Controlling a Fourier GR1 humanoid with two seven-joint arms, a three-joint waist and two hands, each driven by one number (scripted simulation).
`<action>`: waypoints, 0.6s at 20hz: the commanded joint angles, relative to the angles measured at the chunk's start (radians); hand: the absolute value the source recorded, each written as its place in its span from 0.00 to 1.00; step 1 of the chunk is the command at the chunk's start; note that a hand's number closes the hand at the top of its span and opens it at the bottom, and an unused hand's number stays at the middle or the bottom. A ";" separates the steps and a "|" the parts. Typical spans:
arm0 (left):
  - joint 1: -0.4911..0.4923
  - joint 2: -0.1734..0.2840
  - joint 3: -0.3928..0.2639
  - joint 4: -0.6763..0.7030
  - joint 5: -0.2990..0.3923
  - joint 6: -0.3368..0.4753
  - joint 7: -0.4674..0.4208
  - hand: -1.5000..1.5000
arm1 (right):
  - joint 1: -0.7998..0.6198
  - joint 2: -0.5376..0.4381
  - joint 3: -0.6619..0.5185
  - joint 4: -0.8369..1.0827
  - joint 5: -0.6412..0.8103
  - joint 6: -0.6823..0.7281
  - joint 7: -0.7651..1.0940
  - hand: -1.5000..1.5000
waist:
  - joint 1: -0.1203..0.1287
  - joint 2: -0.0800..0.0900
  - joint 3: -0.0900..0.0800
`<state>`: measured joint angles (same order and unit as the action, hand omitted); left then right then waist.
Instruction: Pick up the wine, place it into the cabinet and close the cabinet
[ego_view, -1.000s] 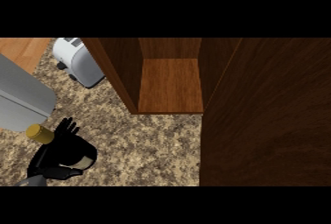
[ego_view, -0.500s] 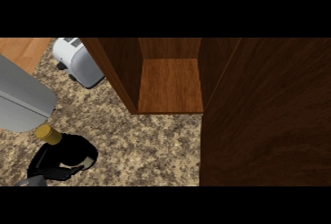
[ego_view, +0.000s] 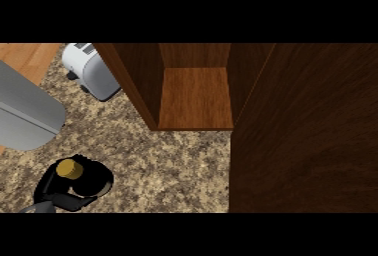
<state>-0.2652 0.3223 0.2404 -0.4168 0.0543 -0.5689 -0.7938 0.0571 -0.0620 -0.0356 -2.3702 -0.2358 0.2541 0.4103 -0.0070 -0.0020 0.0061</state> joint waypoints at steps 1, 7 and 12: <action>0.094 -0.120 -0.014 -0.011 0.003 0.005 -0.137 1.00 | 0.039 -0.007 -0.014 -0.021 -0.015 0.014 -0.002 0.00 | 0.004 0.001 -0.007; 0.236 -0.236 -0.015 -0.120 0.034 0.137 -0.221 1.00 | -0.042 -0.003 -0.036 0.070 -0.003 -0.010 -0.015 0.00 | 0.021 0.002 -0.006; 0.284 -0.237 -0.028 -0.305 0.108 0.084 -0.120 1.00 | 0.046 -0.005 -0.017 0.031 -0.001 0.036 -0.048 0.00 | 0.016 -0.003 -0.004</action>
<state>-0.0584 0.1509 0.2687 -0.6586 0.1597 -0.3854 -0.9025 0.0744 -0.0621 -0.0475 -2.3493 -0.2288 0.2644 0.3890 0.0111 -0.0113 0.0157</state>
